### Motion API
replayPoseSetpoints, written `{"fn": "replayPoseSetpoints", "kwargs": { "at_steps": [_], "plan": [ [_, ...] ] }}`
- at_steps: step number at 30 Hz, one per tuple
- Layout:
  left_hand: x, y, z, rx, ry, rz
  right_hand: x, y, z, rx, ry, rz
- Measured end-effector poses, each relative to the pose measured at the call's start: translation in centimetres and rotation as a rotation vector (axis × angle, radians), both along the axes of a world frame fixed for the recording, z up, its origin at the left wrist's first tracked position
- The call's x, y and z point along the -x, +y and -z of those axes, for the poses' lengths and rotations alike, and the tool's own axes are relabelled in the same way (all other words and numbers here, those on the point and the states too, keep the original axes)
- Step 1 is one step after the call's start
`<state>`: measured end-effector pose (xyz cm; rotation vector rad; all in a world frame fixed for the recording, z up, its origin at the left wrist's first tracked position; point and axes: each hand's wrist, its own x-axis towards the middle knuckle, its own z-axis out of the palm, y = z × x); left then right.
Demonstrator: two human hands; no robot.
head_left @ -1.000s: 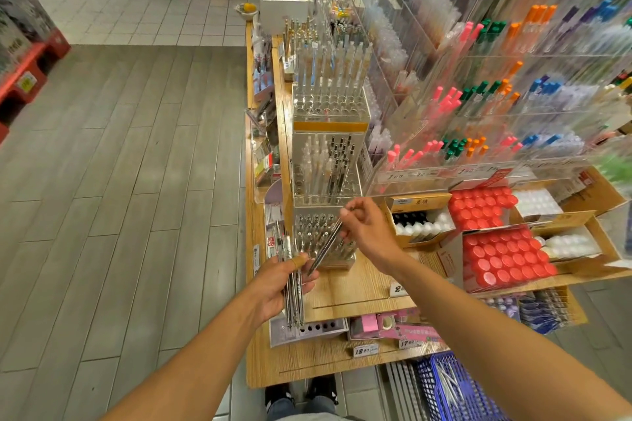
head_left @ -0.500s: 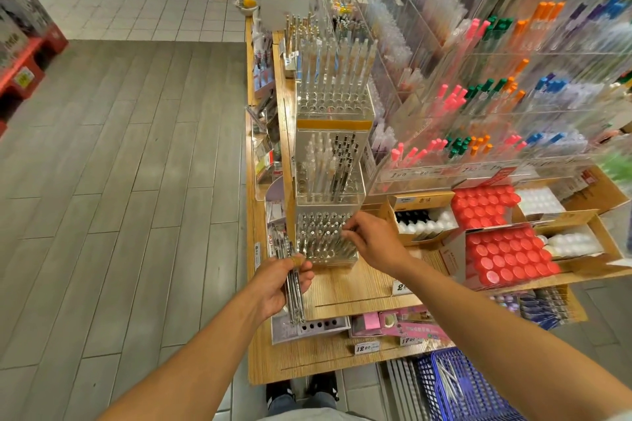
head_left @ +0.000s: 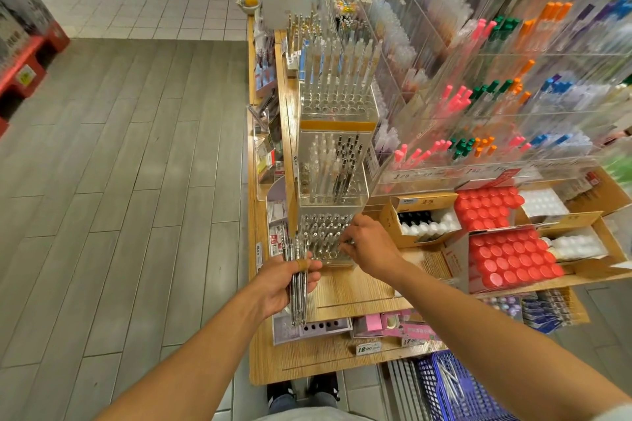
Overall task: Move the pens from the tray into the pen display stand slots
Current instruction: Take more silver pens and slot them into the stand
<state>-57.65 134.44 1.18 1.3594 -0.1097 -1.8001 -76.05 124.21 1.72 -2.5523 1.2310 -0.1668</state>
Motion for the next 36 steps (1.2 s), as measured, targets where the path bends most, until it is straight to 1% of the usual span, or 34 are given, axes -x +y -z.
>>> {"fn": "replayPoseSetpoints", "kwargs": {
  "at_steps": [2, 4, 6, 10, 13, 16, 18, 19, 22, 25, 29, 33, 36],
  "plan": [
    [0.1, 0.0, -0.1, 0.009, 0.0, 0.01, 0.0, 0.2, -0.1, 0.014, 0.008, 0.007],
    [0.1, 0.0, -0.2, 0.018, -0.009, 0.021, -0.2, 0.6, -0.4, -0.023, -0.076, 0.054],
    [0.1, 0.1, -0.3, 0.032, -0.005, 0.025, -0.7, 1.1, -0.7, -0.137, -0.187, 0.09],
    [0.3, 0.2, -0.4, 0.079, -0.016, 0.082, -1.9, 2.3, -1.6, -0.466, -0.316, 0.097],
    [0.8, 0.4, -0.5, 0.095, -0.023, 0.108, -2.5, 2.8, -2.0, -0.611, -0.378, 0.129],
    [1.1, 0.5, -0.6, 0.088, -0.025, 0.09, -2.4, 2.8, -2.3, -0.774, -0.48, 0.218],
    [1.2, 0.5, -0.7, 0.09, -0.017, 0.043, -2.1, 2.7, -2.8, -0.917, -0.573, 0.284],
    [1.1, 0.5, -0.9, 0.093, -0.013, 0.021, -2.0, 2.6, -3.0, -0.952, -0.605, 0.297],
    [1.2, 0.4, -1.2, 0.097, -0.005, -0.048, -1.4, 2.3, -3.4, -0.905, -0.628, 0.28],
    [1.3, 0.0, -1.0, 0.07, 0.022, -0.157, -1.0, 1.9, -3.5, -0.847, -0.668, 0.307],
    [1.1, 0.1, -0.7, 0.01, 0.008, -0.232, -0.1, 0.8, -3.8, -0.728, -0.697, 0.312],
    [0.7, 0.4, -0.1, -0.033, -0.052, -0.243, 0.6, -0.3, -4.3, -0.594, -0.659, 0.27],
    [0.6, 0.6, 0.3, -0.061, -0.08, -0.21, 1.0, -1.2, -4.3, -0.416, -0.565, 0.265]
  ]
}}
